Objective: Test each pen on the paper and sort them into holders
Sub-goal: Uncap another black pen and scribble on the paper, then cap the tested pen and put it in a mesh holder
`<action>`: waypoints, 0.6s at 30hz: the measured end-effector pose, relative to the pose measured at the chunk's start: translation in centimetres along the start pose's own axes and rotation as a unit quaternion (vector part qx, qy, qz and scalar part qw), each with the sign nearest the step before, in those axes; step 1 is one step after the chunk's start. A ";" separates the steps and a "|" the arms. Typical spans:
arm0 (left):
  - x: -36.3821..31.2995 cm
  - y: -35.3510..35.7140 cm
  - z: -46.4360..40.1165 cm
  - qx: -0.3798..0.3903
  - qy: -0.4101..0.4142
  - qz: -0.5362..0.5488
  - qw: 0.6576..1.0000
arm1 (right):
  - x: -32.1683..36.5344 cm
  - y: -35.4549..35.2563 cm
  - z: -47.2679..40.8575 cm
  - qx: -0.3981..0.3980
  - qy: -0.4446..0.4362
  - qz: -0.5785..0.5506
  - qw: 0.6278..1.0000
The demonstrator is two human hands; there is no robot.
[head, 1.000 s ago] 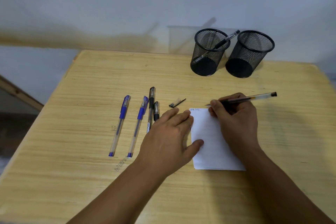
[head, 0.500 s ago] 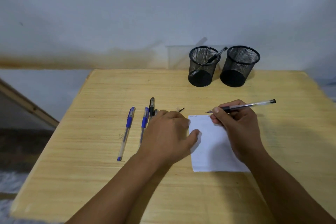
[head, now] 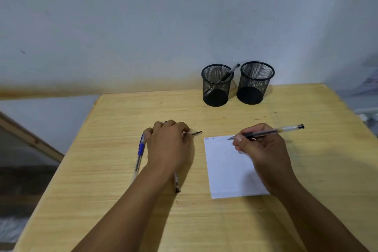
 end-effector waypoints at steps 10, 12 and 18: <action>-0.4 -2.5 3.6 0.047 0.019 0.278 0.959 | 3.0 0.5 0.2 0.018 -0.030 -0.006 0.999; -0.4 -2.7 4.5 0.053 0.017 0.321 0.945 | 3.5 0.7 0.4 0.033 -0.051 0.026 0.998; -0.4 -2.7 5.6 0.059 0.010 0.389 0.919 | 3.4 1.0 1.1 0.053 -0.048 0.040 0.997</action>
Point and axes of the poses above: each hand's wrist, its own z-axis away from the middle knuckle, its own y-axis out of the palm, x = y × z, the point moved 4 cm from there along -z, towards the middle knuckle, and after that the axes turned 9 degrees about -y, right-handed, at the moved point
